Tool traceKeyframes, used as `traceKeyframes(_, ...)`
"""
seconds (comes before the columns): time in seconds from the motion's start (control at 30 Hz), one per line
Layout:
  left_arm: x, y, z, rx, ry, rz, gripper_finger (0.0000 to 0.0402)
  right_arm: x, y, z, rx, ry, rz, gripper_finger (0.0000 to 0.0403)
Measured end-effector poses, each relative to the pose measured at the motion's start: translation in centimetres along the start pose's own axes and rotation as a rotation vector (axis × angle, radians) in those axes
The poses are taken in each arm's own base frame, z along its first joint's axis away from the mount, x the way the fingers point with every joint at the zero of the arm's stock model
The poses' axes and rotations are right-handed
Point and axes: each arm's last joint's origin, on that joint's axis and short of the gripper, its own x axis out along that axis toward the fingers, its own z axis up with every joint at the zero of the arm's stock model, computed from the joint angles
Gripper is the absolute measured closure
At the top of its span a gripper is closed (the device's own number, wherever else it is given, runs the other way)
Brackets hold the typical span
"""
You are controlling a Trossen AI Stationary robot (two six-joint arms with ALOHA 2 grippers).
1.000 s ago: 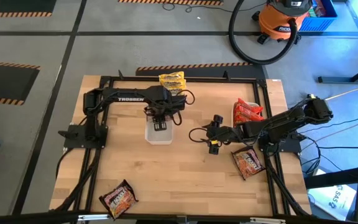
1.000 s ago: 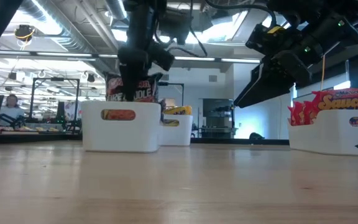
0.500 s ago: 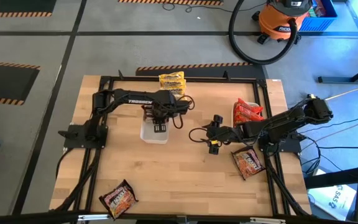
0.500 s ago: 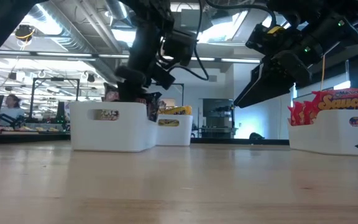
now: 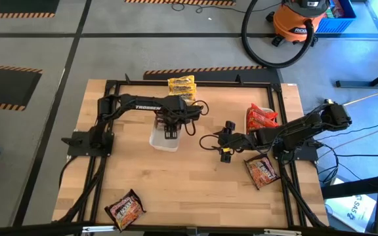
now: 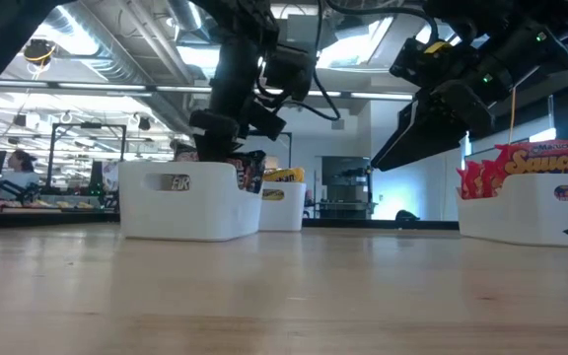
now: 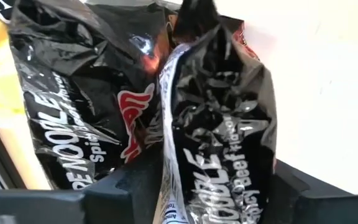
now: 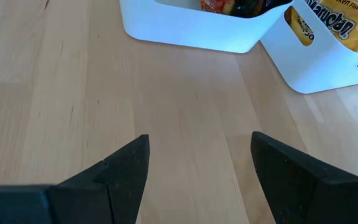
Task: Sort Maruchan noodles
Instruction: Put the black noodle pack into the bottom left white bin
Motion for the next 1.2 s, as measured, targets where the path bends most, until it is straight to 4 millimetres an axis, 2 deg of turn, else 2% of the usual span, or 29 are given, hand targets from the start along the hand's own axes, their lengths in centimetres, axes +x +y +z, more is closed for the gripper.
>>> traceKeyframes(0.27, -1.2, -0.8, -0.9, 0.063, 0.030, 0.035, 0.0195, 0.0, 0.0, 0.0, 0.000, 0.000, 0.000, 0.0144)
traceKeyframes(0.57, -5.2, -0.2, -2.7, 0.031, -0.100, 0.126, 0.0195, 0.0, 0.0, 0.0, 0.001, -0.005, 0.001, 0.0144)
traceKeyframes(0.77, -5.1, 1.2, -2.8, -0.013, -0.103, 0.172, 0.0195, 0.0, 0.0, 0.1, 0.003, -0.006, 0.001, 0.0144)
traceKeyframes(0.93, -5.3, 1.4, -2.8, -0.030, -0.136, 0.172, 0.0195, 0.0, 0.0, 0.1, 0.003, -0.006, 0.001, 0.0144)
traceKeyframes(1.07, -6.5, 1.0, -3.5, -0.037, -0.177, 0.145, 0.0195, 0.0, 0.0, 0.1, 0.003, -0.010, 0.001, 0.0144)
traceKeyframes(1.2, -8.2, -0.4, -4.3, -0.046, -0.238, 0.090, 0.0195, 0.0, 0.0, 0.3, 0.013, -0.030, 0.003, 0.0144)
